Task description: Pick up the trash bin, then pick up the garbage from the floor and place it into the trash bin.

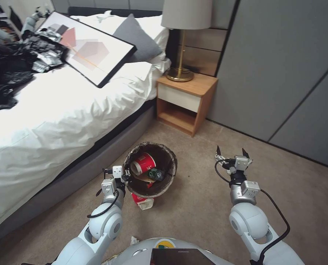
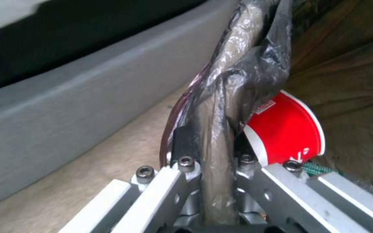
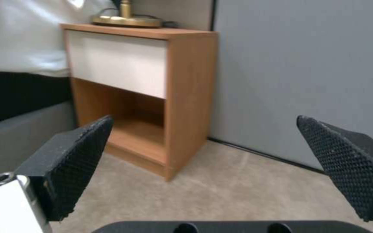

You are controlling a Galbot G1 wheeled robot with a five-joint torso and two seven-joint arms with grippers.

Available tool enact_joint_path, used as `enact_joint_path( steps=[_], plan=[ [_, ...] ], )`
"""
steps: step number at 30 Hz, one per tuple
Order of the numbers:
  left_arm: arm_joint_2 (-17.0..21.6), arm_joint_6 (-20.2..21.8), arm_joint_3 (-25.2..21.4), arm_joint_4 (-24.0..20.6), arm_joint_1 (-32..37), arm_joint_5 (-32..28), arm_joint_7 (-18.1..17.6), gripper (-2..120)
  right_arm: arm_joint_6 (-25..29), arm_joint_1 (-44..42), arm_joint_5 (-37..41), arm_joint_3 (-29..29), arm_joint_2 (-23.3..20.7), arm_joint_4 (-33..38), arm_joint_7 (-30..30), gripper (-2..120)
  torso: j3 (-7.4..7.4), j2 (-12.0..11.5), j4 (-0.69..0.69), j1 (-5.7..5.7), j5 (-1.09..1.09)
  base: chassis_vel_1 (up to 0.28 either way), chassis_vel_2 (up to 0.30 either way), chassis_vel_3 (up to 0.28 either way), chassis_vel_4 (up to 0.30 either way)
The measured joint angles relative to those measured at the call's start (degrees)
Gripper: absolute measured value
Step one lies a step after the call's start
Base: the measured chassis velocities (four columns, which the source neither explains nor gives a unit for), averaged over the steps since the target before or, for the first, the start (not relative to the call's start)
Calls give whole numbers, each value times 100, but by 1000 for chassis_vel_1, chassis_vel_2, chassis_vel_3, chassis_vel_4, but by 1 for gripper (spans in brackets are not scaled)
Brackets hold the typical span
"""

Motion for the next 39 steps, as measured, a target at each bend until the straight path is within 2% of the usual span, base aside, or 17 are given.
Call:
enact_joint_path(
  steps=[9, 14, 39],
  plan=[
    [-5, -6, -8, -4, 24, 85, -1, 0, -49, 25, -13, -13, 61, 30, 112, 100, 0, 0, 3, 0, 0, 85, 80, 86, 93],
    [-18, -13, -9, -12, 39, 116, 5, 0, -51, 54, -38, -11, 97, 30, 126, 100, 0, 0, -2, 0, 0, 0, 0, 0, 0],
    [-42, -40, -25, 12, 25, 136, -7, 0, 0, 95, -98, -63, 171, -43, 131, 100, 0, 0, 1, 0, 0, 0, 0, 0, 0]
  ],
)
